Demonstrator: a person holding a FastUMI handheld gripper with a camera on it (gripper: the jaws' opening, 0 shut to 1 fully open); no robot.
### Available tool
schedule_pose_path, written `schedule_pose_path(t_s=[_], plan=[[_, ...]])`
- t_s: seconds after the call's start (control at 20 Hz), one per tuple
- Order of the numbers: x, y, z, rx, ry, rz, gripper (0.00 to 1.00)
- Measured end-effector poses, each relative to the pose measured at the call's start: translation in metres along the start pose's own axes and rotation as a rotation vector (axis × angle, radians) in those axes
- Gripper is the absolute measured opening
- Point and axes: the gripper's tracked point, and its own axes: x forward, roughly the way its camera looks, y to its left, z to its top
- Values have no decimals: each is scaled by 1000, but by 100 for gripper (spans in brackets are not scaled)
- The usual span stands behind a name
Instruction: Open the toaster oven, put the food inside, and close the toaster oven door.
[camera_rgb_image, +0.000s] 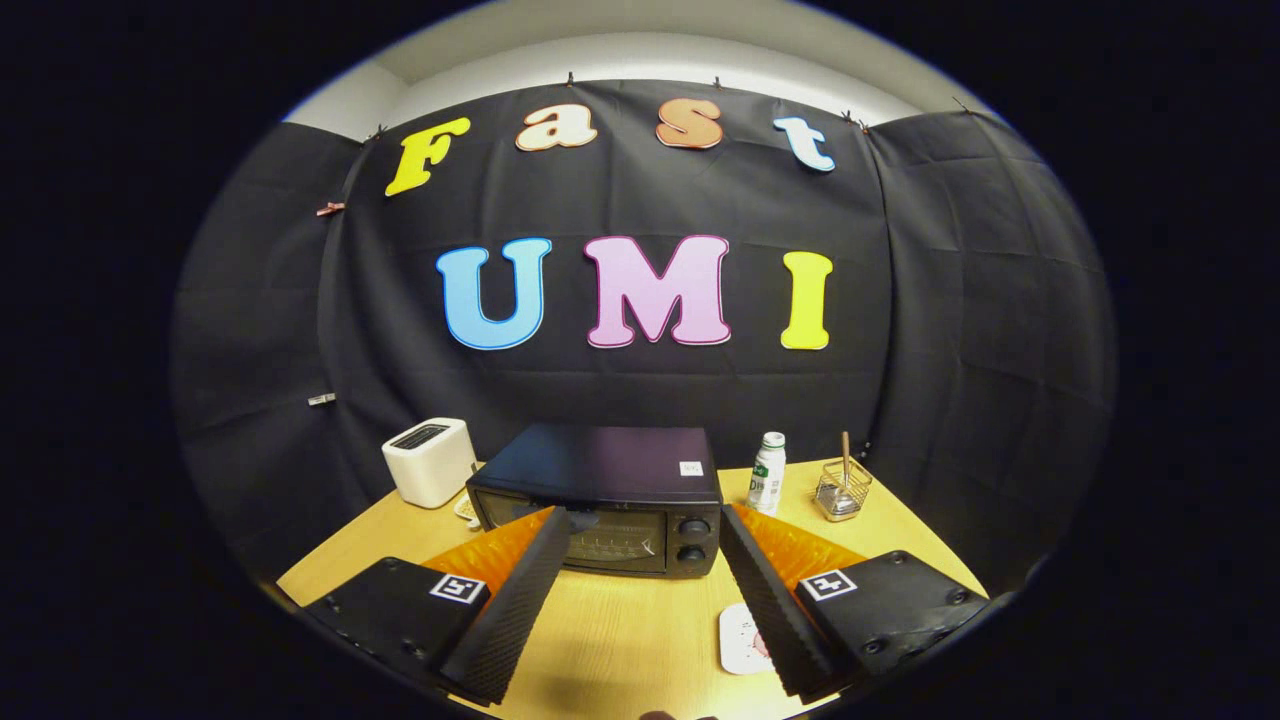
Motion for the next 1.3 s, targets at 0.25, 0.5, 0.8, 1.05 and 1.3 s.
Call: schedule_pose_path(t_s=[0.25, 0.5, 0.8, 1.05, 1.3], plan=[[27, 24, 4, 29, 17, 21, 98], [56, 59, 2, 11, 13, 53, 98], [101, 95, -13, -10, 4, 49, 98], [147, 97, -48, -42, 49, -22, 98], [187, 92, -86, -48, 112, -72, 98]])
